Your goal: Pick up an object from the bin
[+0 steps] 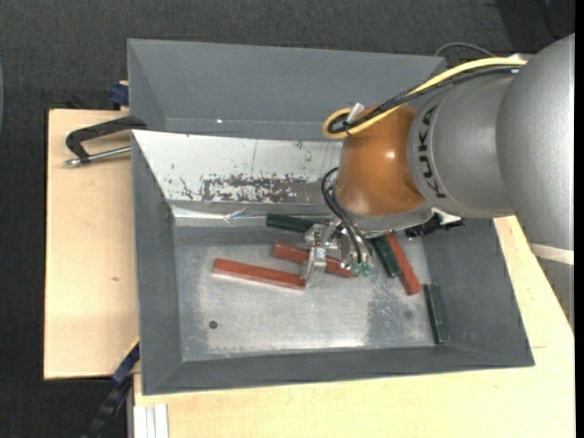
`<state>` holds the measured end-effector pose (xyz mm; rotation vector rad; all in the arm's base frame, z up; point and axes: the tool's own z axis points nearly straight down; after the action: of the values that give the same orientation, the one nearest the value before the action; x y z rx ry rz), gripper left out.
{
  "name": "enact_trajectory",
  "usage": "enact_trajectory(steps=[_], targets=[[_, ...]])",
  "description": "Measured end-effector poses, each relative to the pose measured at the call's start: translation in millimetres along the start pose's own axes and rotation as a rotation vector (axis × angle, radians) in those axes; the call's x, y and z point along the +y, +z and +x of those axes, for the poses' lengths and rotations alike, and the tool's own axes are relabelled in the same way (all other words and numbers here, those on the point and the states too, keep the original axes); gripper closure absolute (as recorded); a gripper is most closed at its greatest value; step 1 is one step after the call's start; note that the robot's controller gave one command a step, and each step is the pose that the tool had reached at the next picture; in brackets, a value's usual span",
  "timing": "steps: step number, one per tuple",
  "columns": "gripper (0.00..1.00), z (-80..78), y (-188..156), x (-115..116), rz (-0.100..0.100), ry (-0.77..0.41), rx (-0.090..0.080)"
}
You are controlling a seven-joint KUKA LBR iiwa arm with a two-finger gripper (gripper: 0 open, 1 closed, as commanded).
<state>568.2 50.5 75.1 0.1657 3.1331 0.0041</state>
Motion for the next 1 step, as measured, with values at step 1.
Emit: enact_trajectory(steps=[1], targets=[[1.0, -24.3, -20.2, -40.3, 0.001, -0.068, 0.0]])
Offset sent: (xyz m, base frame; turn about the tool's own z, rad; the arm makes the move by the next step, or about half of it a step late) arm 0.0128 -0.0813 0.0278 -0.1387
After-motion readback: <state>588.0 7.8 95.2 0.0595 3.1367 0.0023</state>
